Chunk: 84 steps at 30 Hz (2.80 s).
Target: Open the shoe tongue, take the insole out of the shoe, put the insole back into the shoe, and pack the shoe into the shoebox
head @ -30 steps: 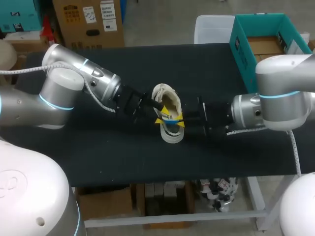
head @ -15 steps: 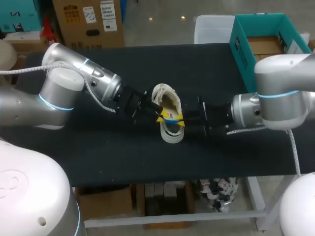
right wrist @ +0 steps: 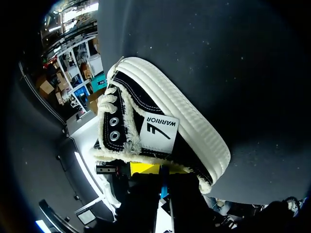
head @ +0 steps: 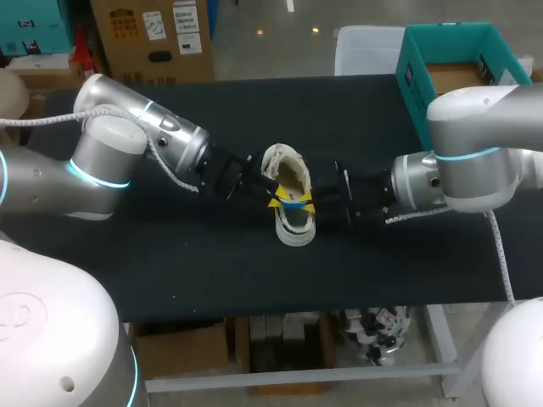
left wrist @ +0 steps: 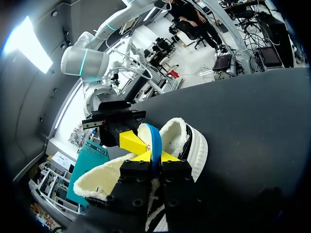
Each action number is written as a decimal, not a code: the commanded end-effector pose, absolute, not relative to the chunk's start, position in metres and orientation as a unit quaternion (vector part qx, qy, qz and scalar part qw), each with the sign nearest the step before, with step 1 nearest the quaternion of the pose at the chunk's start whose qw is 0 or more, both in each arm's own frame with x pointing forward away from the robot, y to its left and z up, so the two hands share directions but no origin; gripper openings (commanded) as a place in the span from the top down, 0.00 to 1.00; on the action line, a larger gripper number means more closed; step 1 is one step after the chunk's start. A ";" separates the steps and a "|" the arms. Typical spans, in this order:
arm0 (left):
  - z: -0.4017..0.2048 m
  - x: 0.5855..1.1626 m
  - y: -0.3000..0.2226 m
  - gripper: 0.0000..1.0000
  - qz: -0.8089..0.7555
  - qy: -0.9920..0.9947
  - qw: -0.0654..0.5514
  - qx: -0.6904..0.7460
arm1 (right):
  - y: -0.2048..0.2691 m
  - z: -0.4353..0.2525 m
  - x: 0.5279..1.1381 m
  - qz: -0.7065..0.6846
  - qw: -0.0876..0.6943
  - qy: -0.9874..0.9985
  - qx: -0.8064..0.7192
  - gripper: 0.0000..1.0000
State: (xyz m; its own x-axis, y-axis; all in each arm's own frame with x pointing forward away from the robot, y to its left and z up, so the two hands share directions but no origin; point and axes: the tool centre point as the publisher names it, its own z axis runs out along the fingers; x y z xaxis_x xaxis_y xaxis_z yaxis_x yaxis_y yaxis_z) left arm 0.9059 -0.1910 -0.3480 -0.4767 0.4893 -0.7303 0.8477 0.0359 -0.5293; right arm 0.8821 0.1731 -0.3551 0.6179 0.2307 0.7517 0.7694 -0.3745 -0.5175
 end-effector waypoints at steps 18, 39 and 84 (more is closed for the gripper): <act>-0.350 0.901 -0.199 1.00 -0.506 0.693 0.177 0.483 | 0.179 -0.333 0.854 -0.301 0.409 -0.338 -0.792 0.60; -0.322 0.880 -0.184 0.00 -0.512 0.673 0.186 0.500 | 0.184 -0.339 0.850 -0.266 0.364 -0.346 -0.823 1.00; -0.241 0.857 -0.043 0.00 -0.350 0.670 0.080 0.650 | 0.186 -0.375 0.858 -0.260 0.149 -0.424 -0.855 1.00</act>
State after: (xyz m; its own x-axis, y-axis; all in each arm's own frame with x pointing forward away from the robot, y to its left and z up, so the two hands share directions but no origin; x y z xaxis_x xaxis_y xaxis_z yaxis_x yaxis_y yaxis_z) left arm 0.8467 -0.0439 -0.2446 -0.1634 0.7996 -0.5779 0.9378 -0.0561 -0.3427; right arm 0.8552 0.1783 -0.3719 0.4744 0.5906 0.6528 0.8225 -0.5616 -0.0898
